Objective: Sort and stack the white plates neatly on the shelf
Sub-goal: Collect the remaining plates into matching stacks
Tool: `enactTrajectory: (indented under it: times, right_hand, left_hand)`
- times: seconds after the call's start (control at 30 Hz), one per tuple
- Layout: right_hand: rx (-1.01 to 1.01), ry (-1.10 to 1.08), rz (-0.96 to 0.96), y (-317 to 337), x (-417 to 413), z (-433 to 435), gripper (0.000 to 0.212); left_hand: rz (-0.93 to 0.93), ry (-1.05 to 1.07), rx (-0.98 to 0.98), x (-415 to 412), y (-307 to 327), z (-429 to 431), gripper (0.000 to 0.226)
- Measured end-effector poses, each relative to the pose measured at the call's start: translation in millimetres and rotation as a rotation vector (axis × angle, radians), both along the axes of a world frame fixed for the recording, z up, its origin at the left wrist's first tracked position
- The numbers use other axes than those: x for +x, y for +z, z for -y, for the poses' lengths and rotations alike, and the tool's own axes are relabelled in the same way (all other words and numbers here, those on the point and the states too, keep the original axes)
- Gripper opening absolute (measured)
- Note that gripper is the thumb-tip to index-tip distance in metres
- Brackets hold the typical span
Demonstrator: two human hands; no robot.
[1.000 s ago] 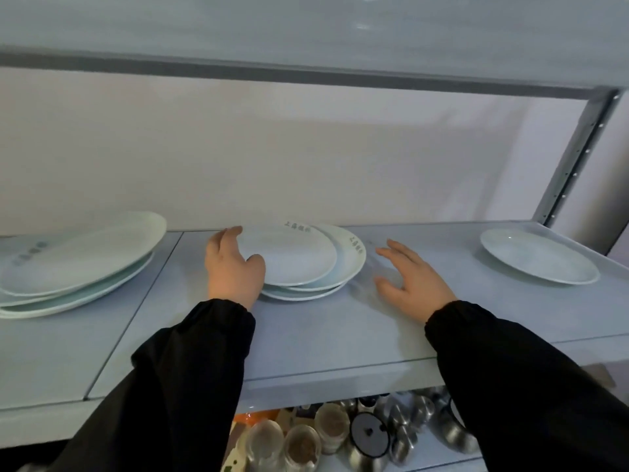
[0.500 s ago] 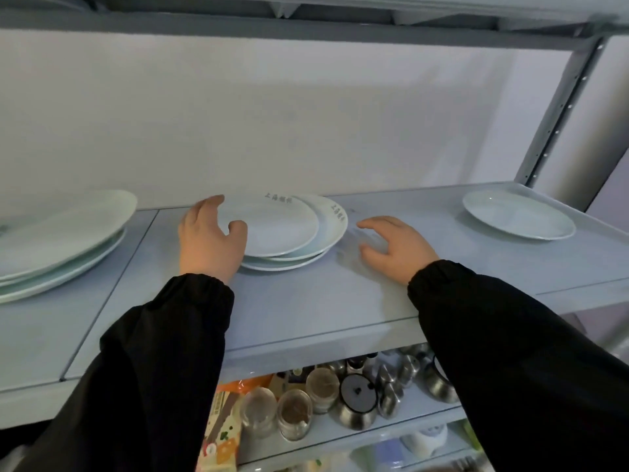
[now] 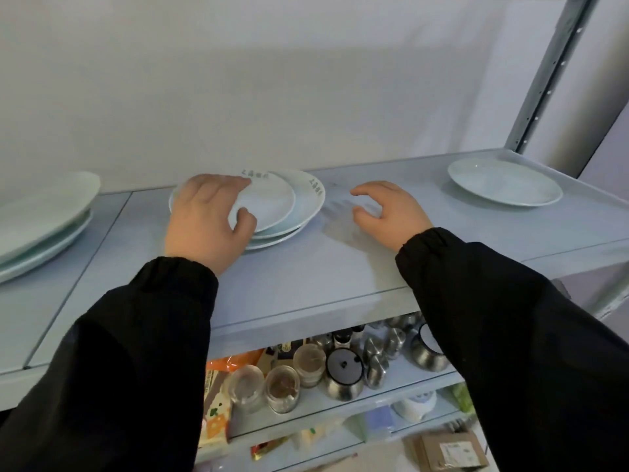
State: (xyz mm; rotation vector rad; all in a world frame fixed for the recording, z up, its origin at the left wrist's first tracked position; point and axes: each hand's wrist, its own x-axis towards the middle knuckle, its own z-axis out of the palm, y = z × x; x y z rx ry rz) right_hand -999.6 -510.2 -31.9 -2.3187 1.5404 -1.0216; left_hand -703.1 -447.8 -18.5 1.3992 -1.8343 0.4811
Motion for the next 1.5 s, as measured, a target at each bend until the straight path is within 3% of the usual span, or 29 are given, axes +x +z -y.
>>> enactTrajectory:
  times: [0.17,0.4,0.97,1.17,1.3,1.5]
  right_hand:
    - [-0.039,0.007,0.010,1,-21,4,0.034]
    - [-0.053,-0.058,-0.025,3,-79,17,0.036]
    - [-0.072,-0.269,-0.225,5,-228,48,0.066]
    - [0.037,-0.279,-0.255,3,-261,59,0.066]
    - [0.172,-0.229,-0.363,3,-264,62,0.081]
    - [0.181,-0.219,-0.393,6,-258,60,0.050]
  left_hand:
    - [0.254,-0.158,-0.032,-34,-3,-3,0.040]
    - [0.343,-0.245,0.038,-83,-6,-3,0.044]
    - [0.292,-0.203,0.350,-234,-11,50,0.061]
    - [0.229,-0.183,0.386,-276,-12,64,0.062]
    - [0.203,-0.164,0.423,-294,-12,74,0.067]
    - [0.181,-0.127,0.434,-295,-10,75,0.066]
